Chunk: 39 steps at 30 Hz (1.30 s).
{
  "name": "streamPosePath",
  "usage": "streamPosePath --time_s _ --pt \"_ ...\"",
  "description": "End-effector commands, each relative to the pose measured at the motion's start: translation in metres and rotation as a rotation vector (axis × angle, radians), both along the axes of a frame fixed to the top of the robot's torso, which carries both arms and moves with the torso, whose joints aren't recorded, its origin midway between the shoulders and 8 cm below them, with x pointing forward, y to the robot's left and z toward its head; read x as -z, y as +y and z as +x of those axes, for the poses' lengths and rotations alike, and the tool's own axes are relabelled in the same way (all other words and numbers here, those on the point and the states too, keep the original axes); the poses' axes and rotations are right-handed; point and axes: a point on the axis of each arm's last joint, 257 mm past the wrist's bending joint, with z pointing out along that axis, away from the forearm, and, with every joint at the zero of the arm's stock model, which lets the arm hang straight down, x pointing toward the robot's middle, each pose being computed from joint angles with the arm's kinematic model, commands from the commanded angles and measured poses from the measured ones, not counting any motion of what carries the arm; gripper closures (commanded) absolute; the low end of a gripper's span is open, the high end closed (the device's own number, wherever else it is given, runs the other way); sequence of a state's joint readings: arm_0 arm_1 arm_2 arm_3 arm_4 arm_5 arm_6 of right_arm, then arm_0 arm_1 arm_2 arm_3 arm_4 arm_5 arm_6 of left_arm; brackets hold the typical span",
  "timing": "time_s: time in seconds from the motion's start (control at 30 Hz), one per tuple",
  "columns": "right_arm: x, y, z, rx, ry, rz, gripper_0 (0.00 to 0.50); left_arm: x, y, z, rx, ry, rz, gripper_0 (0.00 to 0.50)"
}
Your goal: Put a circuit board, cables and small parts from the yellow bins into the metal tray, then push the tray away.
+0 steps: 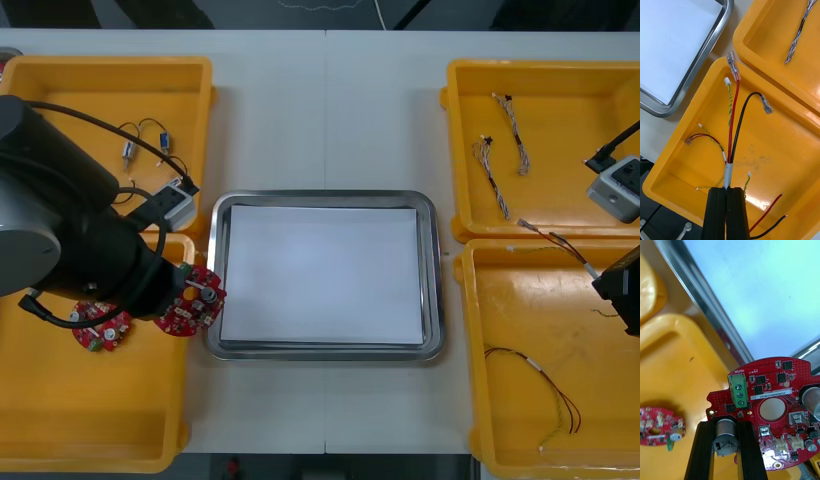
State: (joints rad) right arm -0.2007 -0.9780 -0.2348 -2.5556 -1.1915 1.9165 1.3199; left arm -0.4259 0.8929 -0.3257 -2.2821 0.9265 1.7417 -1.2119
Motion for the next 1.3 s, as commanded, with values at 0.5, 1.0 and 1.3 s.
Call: streamPosePath --time_s 0.5,1.0,1.3 --pt "-0.006 -0.004 0.000 -0.031 -0.010 -0.050 0.500 0.043 -0.099 0.061 0.126 -0.050 -0.022 0.500" --pt "-0.006 -0.006 0.002 -0.016 -0.017 -0.052 0.500 0.071 -0.097 0.065 0.126 -0.054 0.021 0.499" --pt "-0.006 -0.006 0.002 -0.016 -0.017 -0.053 0.500 0.076 -0.096 0.064 0.129 -0.056 0.036 0.123"
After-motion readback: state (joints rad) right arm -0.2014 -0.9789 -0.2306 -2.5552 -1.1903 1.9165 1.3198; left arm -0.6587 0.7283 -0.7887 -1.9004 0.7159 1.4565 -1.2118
